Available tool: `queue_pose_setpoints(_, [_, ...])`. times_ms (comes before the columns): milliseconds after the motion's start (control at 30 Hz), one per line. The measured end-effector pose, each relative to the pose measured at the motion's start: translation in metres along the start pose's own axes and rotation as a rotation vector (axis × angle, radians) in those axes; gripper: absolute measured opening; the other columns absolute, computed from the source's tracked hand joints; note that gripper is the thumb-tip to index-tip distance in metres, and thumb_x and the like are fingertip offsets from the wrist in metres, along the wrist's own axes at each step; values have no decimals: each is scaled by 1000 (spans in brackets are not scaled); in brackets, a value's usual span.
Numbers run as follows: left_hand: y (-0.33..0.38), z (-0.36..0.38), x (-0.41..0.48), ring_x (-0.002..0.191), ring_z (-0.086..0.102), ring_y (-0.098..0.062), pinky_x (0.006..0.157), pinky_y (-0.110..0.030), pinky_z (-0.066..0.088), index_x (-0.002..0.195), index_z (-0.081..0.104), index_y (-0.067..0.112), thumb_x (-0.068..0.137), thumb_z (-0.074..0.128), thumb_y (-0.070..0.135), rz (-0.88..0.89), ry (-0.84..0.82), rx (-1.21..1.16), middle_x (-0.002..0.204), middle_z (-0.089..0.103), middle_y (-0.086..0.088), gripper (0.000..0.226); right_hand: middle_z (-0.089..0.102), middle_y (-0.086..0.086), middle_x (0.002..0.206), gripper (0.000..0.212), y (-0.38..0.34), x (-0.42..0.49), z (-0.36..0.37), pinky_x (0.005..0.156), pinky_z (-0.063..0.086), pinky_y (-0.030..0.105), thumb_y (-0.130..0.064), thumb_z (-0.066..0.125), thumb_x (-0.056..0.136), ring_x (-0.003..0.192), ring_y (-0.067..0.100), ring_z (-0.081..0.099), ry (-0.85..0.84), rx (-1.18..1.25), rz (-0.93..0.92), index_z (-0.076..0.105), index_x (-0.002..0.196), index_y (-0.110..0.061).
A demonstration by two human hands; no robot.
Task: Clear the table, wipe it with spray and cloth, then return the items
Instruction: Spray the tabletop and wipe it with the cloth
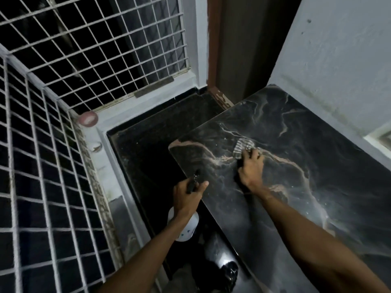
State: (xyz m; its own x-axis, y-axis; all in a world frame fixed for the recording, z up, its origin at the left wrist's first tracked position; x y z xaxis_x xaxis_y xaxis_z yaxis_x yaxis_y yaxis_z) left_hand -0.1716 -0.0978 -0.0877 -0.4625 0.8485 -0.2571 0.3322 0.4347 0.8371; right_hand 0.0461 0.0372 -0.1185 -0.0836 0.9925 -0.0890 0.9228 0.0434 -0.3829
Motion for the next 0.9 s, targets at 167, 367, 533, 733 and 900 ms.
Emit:
queue_pose_setpoints(167, [-9,-25,15,59,64,-19,61,-28,50,62,65,10,85,80,33,61,68,14,57,66,0,36,40,15,137,68,-74,7,38,92,40,42,-9,53,72,106,35,42,-116,-93,-478,49,139,-18])
queue_pose_setpoints(367, [-27,-60,40,55,58,-16,59,-24,45,60,55,10,84,81,34,46,96,-51,53,56,0,43,35,19,144,70,-148,30,57,98,42,48,-12,58,76,115,40,39,-109,-92,-389,40,144,-12])
queue_pose_setpoints(533, [-39,-79,68,60,61,-16,64,-29,50,64,60,6,85,80,32,42,114,-62,59,62,-2,39,37,18,145,68,-184,64,70,92,44,49,-7,56,73,110,41,43,-105,-57,-301,45,140,-13])
queue_pose_setpoints(733, [-33,-78,72,55,56,-21,60,-33,46,61,50,10,86,80,35,136,44,-29,53,52,2,46,34,18,151,79,-165,-1,78,96,42,46,-15,57,73,111,38,40,-181,-210,-593,36,149,-14])
queue_pose_setpoints(900, [-21,-47,51,53,55,-14,60,-28,45,59,48,18,84,80,33,159,-58,-64,52,54,6,44,31,21,148,77,-81,-38,41,94,44,49,-9,58,73,106,39,40,-8,-120,-117,36,147,-11])
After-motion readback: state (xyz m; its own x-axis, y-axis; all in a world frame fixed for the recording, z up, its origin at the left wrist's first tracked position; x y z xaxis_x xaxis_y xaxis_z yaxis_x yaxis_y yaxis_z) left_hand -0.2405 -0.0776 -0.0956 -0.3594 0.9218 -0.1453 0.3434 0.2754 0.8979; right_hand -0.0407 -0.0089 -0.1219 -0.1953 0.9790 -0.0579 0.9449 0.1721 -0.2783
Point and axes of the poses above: each hand's wrist, its own x-axis towards the middle knuckle, its own z-axis out of the palm, y = z × x, the point moved 5 cm from there along x, towards the middle knuckle
